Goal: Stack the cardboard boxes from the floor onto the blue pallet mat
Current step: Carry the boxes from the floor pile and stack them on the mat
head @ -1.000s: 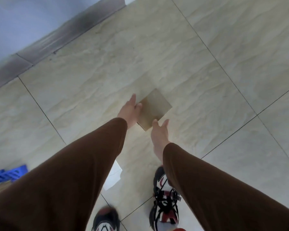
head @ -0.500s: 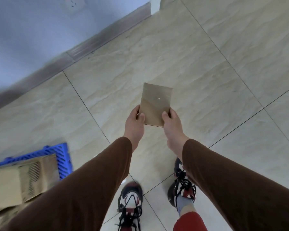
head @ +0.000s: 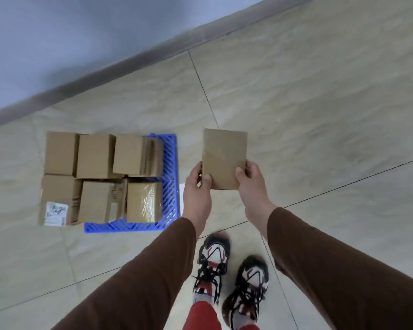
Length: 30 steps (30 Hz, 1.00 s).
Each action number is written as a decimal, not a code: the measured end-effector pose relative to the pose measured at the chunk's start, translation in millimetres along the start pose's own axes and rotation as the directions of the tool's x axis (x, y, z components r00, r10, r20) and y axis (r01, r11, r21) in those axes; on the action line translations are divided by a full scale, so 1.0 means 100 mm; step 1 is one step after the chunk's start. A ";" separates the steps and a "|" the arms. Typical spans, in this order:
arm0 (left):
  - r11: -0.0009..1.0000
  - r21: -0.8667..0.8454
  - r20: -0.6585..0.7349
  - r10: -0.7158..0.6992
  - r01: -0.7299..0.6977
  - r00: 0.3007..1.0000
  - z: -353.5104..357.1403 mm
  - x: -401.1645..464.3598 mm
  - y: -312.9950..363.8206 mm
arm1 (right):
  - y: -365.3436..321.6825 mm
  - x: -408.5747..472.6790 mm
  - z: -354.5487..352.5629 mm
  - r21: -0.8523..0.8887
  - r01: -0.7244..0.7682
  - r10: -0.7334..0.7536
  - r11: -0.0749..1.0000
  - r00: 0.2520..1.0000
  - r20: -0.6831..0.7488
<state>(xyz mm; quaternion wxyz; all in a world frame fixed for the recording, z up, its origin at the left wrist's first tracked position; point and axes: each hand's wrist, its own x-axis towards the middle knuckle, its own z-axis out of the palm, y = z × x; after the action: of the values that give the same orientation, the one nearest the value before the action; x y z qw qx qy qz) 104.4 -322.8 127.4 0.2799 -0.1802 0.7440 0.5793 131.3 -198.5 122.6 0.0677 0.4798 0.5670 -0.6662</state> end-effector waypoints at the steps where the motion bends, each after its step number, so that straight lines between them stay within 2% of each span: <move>1: 1.000 -0.004 -0.015 -0.013 0.013 1.000 -0.18 -0.11 -0.07 | 0.09 -0.15 0.12 -0.019 -0.004 0.004 1.000 1.000 0.016; 8: 0.994 -0.071 -0.038 -0.092 0.089 0.995 -1.37 -0.53 -0.60 | 0.65 -0.89 0.97 -0.110 -0.017 0.027 0.994 0.995 0.093; 15: 0.934 -0.213 -0.148 -0.322 0.288 0.935 -2.25 -0.72 -1.06 | 1.17 -1.37 1.75 -0.170 -0.078 0.095 0.982 0.991 0.092; 18: 0.910 -0.260 -0.171 -0.374 0.324 0.912 -2.46 -0.60 -1.21 | 1.33 -1.37 2.04 -0.181 -0.088 0.104 0.980 0.991 0.082; 24: 0.821 -0.434 -0.101 -0.454 0.371 0.885 -2.64 -0.22 -1.38 | 1.48 -1.13 2.42 -0.183 -0.057 0.068 0.982 0.996 0.058; 30: 0.794 -0.451 -0.095 -0.497 0.407 0.863 -2.68 0.02 -1.53 | 1.57 -0.93 2.56 -0.222 -0.069 0.082 0.973 0.995 0.051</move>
<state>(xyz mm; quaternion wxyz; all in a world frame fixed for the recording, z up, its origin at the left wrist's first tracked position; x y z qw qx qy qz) 137.6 -621.2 55.7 0.2863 -0.4686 0.5633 0.6174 136.2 -505.5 54.2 0.1627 0.4703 0.6161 -0.6106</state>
